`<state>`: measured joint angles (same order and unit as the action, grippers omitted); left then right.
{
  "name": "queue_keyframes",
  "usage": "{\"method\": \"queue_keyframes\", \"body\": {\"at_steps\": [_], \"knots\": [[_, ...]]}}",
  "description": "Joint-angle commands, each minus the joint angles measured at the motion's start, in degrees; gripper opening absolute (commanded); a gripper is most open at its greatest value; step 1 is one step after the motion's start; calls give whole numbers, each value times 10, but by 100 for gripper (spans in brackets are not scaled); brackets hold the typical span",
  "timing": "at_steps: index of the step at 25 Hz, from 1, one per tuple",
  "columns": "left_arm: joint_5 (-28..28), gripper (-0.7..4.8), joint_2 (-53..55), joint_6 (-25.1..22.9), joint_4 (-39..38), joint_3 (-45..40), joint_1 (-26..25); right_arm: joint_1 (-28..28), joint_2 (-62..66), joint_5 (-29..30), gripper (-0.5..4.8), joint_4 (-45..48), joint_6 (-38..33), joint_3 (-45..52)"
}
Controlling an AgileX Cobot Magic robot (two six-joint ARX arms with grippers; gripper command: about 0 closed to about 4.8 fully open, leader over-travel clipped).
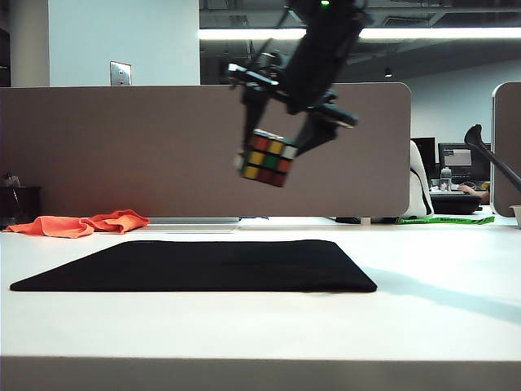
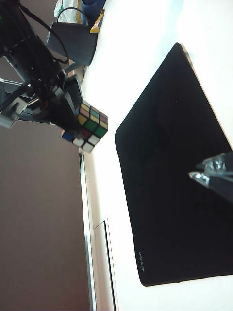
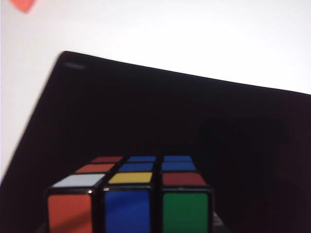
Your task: Pick up the cube on the right side of the mouse pad, then place it in the center of the mouse pad.
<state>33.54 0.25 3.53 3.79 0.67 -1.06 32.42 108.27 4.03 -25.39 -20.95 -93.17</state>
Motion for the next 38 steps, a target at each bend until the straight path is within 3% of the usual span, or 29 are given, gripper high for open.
{"method": "queue_keyframes", "body": {"at_steps": [1,9,16,20,28,38], "knots": [[-1,-6,0,2,5,2,0,37,17,-9,296,45,-30,-3],[-1,-6,0,15,5,2,0,80,54,-47,297,66,-35,-3],[-1,-6,0,15,5,2,0,83,62,-105,297,54,-46,-4],[-1,-6,0,15,5,2,0,83,64,-106,297,59,-47,-5],[-1,-6,0,15,5,2,0,91,110,-125,298,4,-63,-87],[-3,-6,0,14,-1,2,0,109,132,-164,298,-31,-97,-109]]}}
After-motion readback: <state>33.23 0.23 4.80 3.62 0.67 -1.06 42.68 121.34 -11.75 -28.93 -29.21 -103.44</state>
